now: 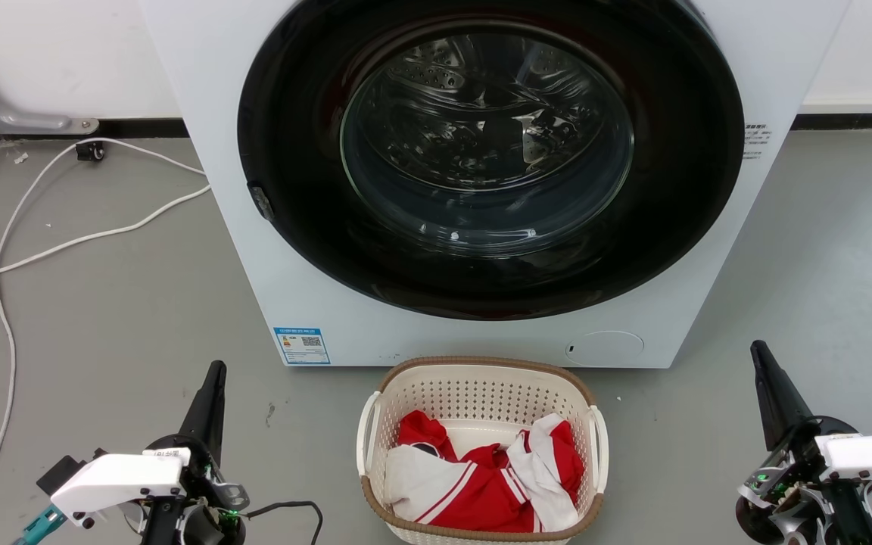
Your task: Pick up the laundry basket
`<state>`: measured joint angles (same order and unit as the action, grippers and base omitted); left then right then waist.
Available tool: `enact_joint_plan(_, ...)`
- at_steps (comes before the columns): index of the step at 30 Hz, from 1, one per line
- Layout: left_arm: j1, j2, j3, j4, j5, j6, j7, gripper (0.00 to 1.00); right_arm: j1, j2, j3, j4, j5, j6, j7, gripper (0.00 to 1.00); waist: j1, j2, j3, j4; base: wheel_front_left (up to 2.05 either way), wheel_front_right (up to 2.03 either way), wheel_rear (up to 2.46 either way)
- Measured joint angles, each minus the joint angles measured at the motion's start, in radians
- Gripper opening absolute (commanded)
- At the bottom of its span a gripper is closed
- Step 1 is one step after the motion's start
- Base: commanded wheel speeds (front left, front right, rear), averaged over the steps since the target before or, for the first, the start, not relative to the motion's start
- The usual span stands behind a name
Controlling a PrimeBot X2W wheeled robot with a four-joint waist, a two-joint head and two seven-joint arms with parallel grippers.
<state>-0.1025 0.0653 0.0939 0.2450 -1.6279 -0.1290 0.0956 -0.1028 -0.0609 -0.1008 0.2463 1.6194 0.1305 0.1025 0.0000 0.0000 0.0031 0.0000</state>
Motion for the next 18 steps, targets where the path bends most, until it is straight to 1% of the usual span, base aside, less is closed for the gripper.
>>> enact_joint_plan(18,0.000,-0.003,0.004,0.000,0.005,0.000,0.004,0.00,0.000,0.002,-0.003,0.000,-0.001,0.000,0.004,0.00,0.0000,0.0000,0.000,0.000,0.00,0.00,0.00)
